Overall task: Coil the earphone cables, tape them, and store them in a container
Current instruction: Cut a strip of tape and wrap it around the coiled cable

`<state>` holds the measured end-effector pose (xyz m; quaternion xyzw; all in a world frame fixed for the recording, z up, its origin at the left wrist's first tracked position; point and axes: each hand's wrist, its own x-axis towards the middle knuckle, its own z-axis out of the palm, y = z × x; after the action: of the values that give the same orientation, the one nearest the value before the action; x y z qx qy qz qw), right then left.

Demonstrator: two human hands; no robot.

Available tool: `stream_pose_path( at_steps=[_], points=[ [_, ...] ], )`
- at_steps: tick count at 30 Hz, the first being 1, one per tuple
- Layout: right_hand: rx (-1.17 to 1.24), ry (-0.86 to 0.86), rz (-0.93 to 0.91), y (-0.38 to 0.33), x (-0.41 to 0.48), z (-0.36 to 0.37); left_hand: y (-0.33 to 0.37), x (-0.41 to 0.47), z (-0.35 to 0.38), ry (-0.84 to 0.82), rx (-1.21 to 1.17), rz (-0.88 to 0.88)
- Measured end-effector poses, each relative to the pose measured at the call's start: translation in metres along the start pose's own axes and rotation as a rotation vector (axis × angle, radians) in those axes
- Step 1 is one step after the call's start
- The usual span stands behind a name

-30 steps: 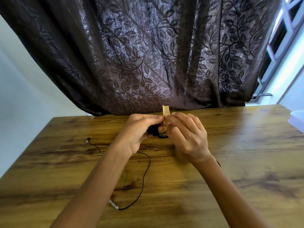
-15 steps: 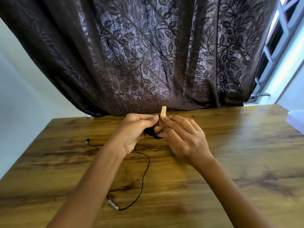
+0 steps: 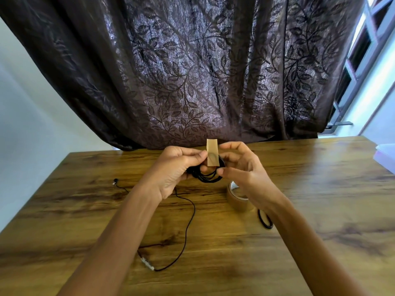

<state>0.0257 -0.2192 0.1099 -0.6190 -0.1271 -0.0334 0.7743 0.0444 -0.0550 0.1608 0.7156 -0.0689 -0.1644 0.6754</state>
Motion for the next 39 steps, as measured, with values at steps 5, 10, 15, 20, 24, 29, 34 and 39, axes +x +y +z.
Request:
stream_pose_path(
  at_steps=[5, 10, 15, 20, 24, 29, 34, 39],
  points=[
    [0.149, -0.053, 0.101, -0.009, 0.004, -0.005, 0.002, -0.002, -0.001, -0.020, 0.006, 0.013],
    [0.201, -0.167, 0.255, -0.021, 0.009, -0.009, 0.002, -0.003, 0.001, -0.049, 0.037, 0.014],
    [0.144, -0.136, 0.287, -0.030, 0.008, -0.008, 0.000, -0.003, 0.002, -0.049, 0.031, -0.003],
    [-0.027, 0.023, -0.006, -0.026, 0.004, 0.005, 0.002, 0.001, 0.001, -0.017, -0.037, 0.008],
    [-0.050, 0.052, -0.078, -0.025, 0.007, 0.005, 0.005, 0.001, 0.001, -0.022, -0.028, 0.034],
    [-0.052, -0.001, -0.163, -0.024, 0.010, 0.004, 0.008, 0.002, 0.000, -0.027, -0.037, 0.038],
    [-0.222, 0.070, -0.244, -0.022, 0.009, 0.007, 0.008, 0.003, 0.000, -0.036, -0.069, 0.044],
    [-0.217, 0.043, -0.261, -0.021, 0.010, 0.006, 0.008, 0.005, -0.001, -0.024, -0.052, 0.097]
  ],
)
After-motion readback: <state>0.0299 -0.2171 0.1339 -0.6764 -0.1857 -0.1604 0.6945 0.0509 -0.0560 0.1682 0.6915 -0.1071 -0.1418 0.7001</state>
